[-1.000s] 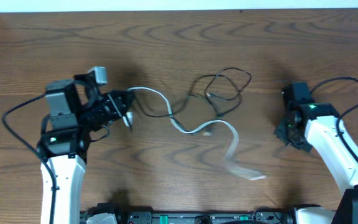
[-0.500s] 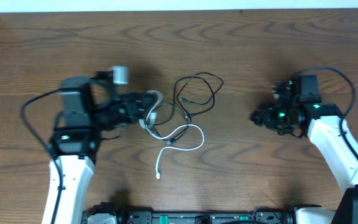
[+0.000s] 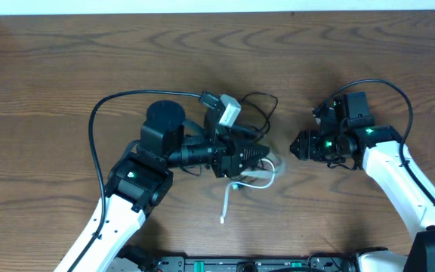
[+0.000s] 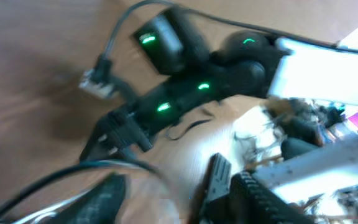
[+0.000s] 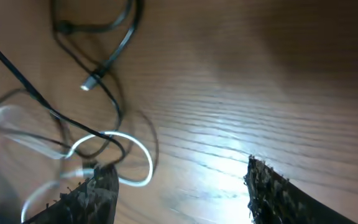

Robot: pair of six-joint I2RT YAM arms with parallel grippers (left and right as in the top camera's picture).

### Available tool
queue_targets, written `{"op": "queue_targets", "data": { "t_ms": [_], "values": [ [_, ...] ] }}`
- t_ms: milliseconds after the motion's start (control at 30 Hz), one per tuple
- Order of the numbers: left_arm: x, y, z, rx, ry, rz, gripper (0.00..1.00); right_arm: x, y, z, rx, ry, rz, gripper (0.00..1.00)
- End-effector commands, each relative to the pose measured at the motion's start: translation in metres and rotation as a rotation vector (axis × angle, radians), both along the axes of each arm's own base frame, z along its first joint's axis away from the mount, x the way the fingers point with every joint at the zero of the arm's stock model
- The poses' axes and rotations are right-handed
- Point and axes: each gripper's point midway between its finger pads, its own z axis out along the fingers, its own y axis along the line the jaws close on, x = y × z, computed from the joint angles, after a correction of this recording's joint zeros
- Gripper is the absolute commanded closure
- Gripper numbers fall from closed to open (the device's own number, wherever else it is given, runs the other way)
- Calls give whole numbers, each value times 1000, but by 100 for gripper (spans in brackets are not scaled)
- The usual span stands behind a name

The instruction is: Untangle cables

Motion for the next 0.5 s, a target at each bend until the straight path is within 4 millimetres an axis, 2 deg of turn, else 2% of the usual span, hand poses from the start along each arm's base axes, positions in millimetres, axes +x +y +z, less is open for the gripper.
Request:
{"op": "queue_targets", "data": {
  "t_ms": [0, 100, 133, 300, 467],
  "values": [
    [22, 15, -21, 125, -12, 156, 34, -2, -12, -6, -74, 13, -34, 38],
    [39, 38, -56, 286, 34, 313, 34, -2, -12, -6, -78, 15, -34, 38],
    [45, 52, -72, 367, 59, 390, 34, -2, -12, -6, -78, 15, -34, 38],
    [59, 98, -120, 633, 120, 593, 34, -2, -12, -6, -78, 15, -34, 37],
    [64, 101, -157, 735, 193, 588, 35, -3, -12, -6, -78, 18, -34, 37]
  ]
}}
